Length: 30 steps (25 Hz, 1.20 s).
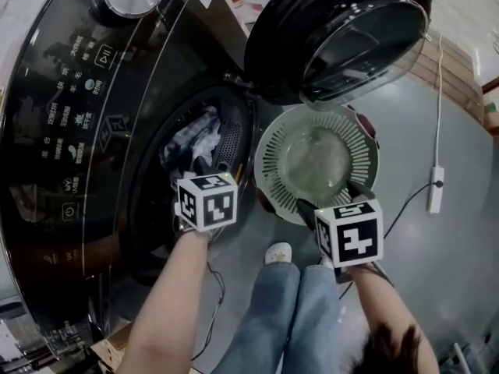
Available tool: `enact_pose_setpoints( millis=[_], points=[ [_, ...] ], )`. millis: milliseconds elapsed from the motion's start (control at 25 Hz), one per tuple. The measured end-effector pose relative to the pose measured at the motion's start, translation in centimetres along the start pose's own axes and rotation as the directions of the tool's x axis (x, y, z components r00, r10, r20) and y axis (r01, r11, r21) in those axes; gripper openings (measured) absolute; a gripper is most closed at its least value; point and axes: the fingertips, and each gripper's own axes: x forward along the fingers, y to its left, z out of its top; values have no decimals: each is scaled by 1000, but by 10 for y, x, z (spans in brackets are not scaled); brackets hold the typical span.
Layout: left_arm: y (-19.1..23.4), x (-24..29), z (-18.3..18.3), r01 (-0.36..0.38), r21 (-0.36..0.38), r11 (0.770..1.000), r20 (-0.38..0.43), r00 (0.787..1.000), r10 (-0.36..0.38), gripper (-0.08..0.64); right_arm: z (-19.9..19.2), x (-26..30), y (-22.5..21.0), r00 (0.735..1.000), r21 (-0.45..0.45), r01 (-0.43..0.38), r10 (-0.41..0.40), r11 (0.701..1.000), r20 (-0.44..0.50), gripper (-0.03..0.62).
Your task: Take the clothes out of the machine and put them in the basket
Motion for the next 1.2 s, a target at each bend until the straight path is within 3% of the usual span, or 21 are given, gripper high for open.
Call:
enact_pose_setpoints(
  millis=[120, 240, 440, 880, 1200],
  points=[
    [1, -16, -2, 19, -72, 997, 4, 1000, -19, 28, 1, -3, -6, 1000, 28, 14, -14, 1000, -2, 463],
    [-5, -30, 1, 70, -97, 993, 11, 998, -69, 28, 0, -6, -7, 1000, 35, 20, -19, 999, -11, 463],
    [-17, -49, 20, 168, -71, 983, 39, 985, -166, 28, 1, -9, -7, 999, 24, 25, -25, 999, -26, 462],
    [-36, -71, 45, 268, -61, 962, 52, 963, -265, 28, 0, -15, -10, 998, 54, 38, -35, 998, -49, 459],
    [-40, -99, 60, 301, -58, 952, 50, 953, -298, 28, 5, -40, -16, 997, 75, 55, -50, 996, -59, 454]
  ],
)
